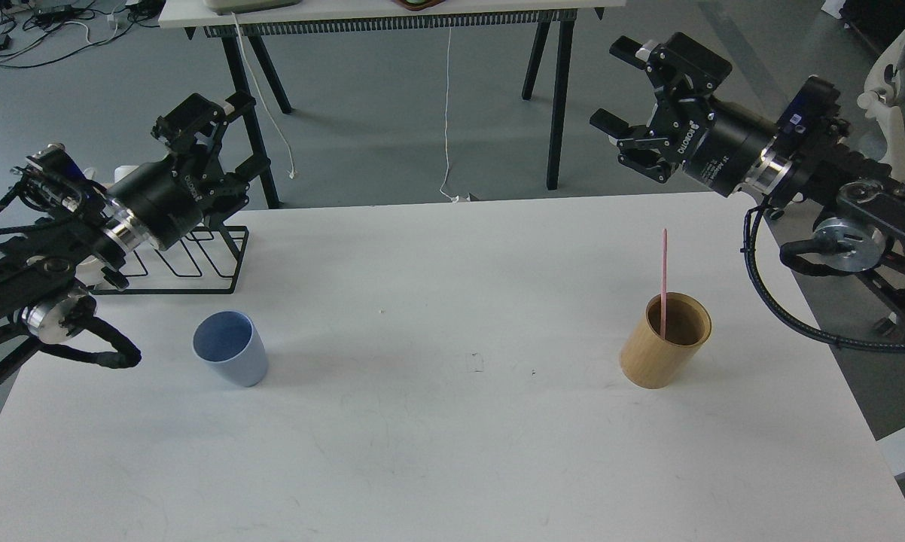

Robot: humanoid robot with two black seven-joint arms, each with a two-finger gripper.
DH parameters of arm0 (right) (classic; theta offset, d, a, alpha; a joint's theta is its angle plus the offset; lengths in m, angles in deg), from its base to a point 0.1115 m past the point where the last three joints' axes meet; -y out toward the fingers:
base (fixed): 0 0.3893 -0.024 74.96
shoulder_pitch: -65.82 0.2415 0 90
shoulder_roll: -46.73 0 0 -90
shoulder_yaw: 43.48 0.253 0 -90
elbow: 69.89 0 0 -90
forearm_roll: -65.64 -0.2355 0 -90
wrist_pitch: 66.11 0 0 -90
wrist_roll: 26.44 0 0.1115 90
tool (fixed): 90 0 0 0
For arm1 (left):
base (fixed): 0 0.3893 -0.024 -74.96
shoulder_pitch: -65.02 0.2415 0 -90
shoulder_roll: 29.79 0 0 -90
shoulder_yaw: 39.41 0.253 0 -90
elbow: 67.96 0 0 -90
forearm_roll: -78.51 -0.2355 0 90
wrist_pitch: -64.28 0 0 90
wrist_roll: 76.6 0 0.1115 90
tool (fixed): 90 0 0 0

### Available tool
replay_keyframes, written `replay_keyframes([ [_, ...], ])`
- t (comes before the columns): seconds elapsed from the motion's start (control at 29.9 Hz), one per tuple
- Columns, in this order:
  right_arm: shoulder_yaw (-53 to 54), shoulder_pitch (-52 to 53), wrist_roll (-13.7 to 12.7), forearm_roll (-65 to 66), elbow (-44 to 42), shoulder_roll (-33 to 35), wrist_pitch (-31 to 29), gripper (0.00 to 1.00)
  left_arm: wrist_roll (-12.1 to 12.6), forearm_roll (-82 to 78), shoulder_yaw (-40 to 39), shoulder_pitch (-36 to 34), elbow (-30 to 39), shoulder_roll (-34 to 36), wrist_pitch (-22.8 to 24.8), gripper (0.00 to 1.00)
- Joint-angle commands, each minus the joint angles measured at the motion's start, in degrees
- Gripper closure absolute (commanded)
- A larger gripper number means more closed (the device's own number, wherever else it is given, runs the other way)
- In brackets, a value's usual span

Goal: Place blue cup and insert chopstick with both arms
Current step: 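Swing the left gripper down toward the light blue cup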

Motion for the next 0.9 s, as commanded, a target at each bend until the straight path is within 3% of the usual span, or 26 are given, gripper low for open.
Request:
replay_keyframes([
  [0.0, 0.00, -0.27, 0.00, 0.00, 0.15, 0.07, 0.00, 0.02, 0.00, -0.13, -0.43, -0.09, 0.07, -0.08, -0.07, 0.00],
  [0.37, 0.44, -0.36, 0.00, 0.00, 0.33, 0.34, 0.00, 0.02, 0.00, 0.04, -4.82, -0.27, -0.63, -1.04, 0.81, 0.00],
  [0.53, 4.47, -1.94, 0.00, 0.00, 0.42, 0.51, 0.00, 0.02, 0.00, 0.13, -12.53, -0.18, -0.19, -0.08, 15.01, 0.00],
  [0.67, 10.70, -5.01, 0.00, -0.08, 0.42, 0.51, 0.00, 0.02, 0.00, 0.66, -21.95, 0.87, 1.74, 0.10, 15.01, 0.00],
  [0.87, 18.10, -9.24, 0.00, -0.08, -0.28, 2.18, 0.00, 0.02, 0.00, -3.28, -18.03, 0.26, 9.64, 9.04, 15.01, 0.00],
])
